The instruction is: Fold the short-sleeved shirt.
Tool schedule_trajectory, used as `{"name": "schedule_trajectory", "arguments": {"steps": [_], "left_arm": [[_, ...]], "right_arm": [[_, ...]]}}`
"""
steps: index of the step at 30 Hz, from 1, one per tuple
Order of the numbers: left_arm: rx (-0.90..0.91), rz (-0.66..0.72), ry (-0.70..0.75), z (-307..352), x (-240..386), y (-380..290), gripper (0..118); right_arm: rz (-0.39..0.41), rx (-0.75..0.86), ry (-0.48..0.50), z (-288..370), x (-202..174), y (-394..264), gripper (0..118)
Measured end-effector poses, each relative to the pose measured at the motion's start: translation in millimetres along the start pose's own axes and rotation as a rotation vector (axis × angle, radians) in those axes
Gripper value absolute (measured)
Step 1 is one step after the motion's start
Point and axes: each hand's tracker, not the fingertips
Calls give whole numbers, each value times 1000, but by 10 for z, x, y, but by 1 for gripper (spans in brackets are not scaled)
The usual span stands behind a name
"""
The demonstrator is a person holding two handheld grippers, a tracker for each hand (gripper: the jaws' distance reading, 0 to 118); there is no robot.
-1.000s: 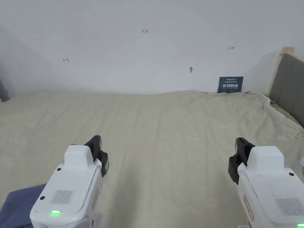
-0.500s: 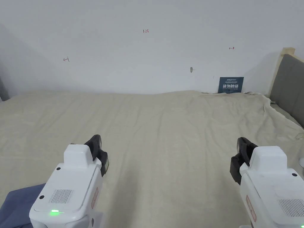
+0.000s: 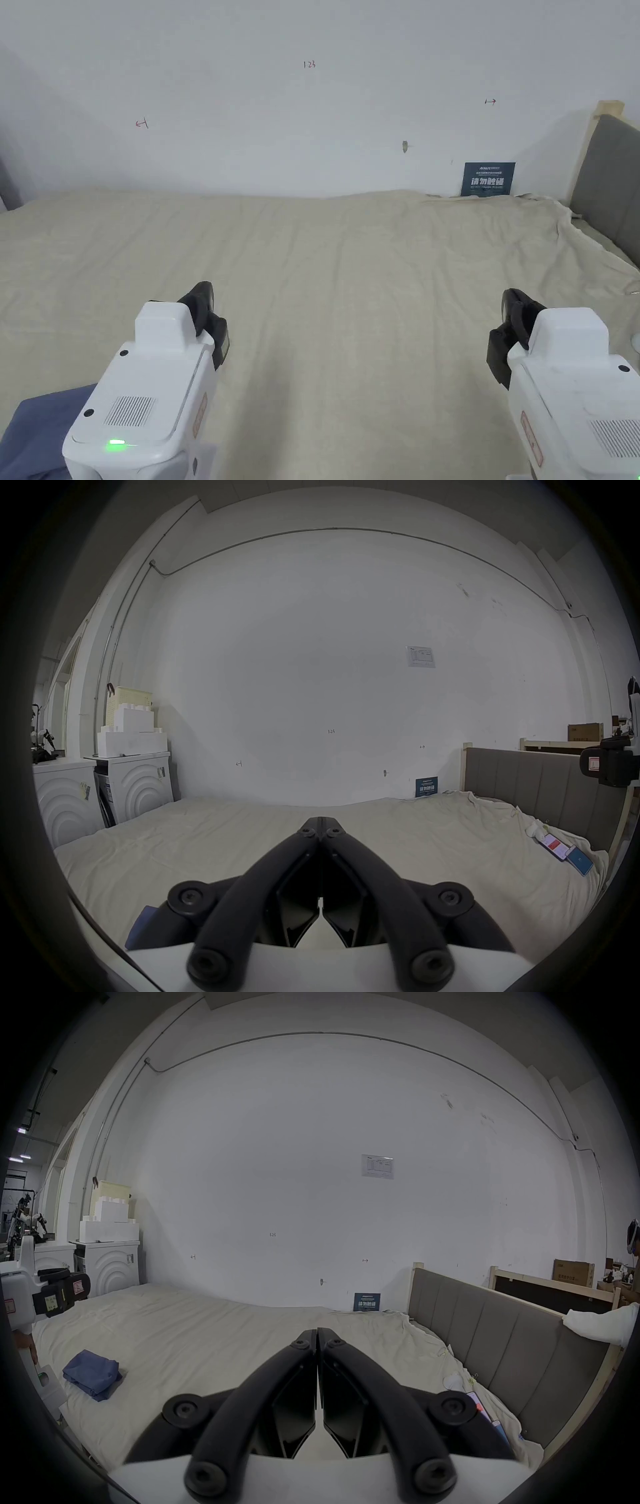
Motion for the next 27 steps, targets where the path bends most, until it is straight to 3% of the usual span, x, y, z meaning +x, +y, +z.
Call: {"name": "schedule_trajectory", "arguments": {"steps": [27], "left_arm": [[3,2,-3,6,13,8,0]], "right_arm": [[1,3,-7,27,-5,15,0]]}}
